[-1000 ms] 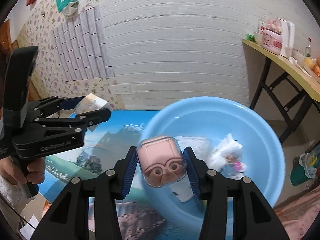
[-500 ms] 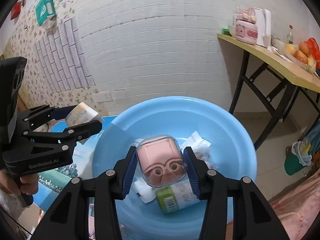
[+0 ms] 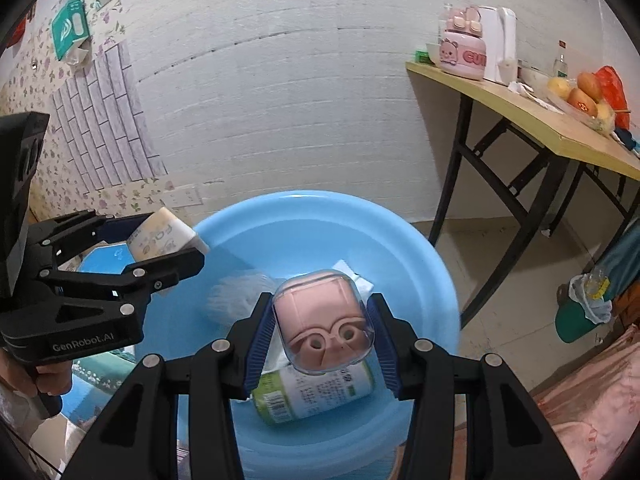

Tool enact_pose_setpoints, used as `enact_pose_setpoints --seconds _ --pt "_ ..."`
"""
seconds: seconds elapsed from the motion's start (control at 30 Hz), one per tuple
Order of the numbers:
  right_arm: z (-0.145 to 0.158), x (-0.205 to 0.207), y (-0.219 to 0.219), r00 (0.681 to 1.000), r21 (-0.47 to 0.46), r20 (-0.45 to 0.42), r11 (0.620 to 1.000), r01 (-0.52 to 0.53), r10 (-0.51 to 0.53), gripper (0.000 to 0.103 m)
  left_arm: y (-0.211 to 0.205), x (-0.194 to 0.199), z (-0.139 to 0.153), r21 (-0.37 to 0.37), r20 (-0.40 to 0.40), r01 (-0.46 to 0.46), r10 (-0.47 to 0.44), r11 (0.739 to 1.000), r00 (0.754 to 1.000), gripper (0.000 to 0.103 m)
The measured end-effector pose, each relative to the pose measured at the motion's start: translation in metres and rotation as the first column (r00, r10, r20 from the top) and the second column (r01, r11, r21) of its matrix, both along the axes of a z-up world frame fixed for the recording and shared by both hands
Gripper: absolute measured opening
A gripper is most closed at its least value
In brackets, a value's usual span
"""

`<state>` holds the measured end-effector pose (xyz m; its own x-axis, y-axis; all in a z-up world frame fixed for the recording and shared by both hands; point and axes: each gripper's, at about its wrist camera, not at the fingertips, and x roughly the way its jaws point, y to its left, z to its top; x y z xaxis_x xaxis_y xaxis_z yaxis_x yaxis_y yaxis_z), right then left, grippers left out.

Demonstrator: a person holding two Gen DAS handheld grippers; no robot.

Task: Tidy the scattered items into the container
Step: 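Lift the tissue pack and pink case and carry them over the basin, then open the left tool to drop the tissue pack while the right tool releases the pink case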

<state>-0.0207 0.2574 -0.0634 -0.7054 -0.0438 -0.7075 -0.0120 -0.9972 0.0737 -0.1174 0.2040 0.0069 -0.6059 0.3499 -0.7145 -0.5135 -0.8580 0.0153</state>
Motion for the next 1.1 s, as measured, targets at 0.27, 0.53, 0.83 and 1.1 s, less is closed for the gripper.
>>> enact_pose_setpoints --seconds 0.27,0.53,0.83,1.1 --pt "-0.005 -0.007 0.021 0.999 0.008 0.021 1.000 0.025 -0.025 0.048 0.017 -0.004 -0.006 0.004 0.015 0.028 -0.028 1.000 1.000 0.060" --pt "-0.012 -0.006 0.030 0.998 -0.001 0.040 0.999 0.044 -0.044 0.048 0.027 -0.010 -0.015 0.007 0.035 0.038 -0.038 0.999 0.999 0.060" --pt "-0.021 -0.013 0.036 0.997 -0.010 0.060 0.999 0.045 -0.045 0.048 0.033 -0.013 -0.027 -0.004 0.054 0.051 -0.051 0.999 0.997 0.060" --pt "-0.023 -0.016 0.035 0.997 -0.012 0.068 0.999 0.041 -0.040 0.048 0.030 -0.017 -0.027 0.002 0.093 0.058 -0.058 0.998 0.994 0.088"
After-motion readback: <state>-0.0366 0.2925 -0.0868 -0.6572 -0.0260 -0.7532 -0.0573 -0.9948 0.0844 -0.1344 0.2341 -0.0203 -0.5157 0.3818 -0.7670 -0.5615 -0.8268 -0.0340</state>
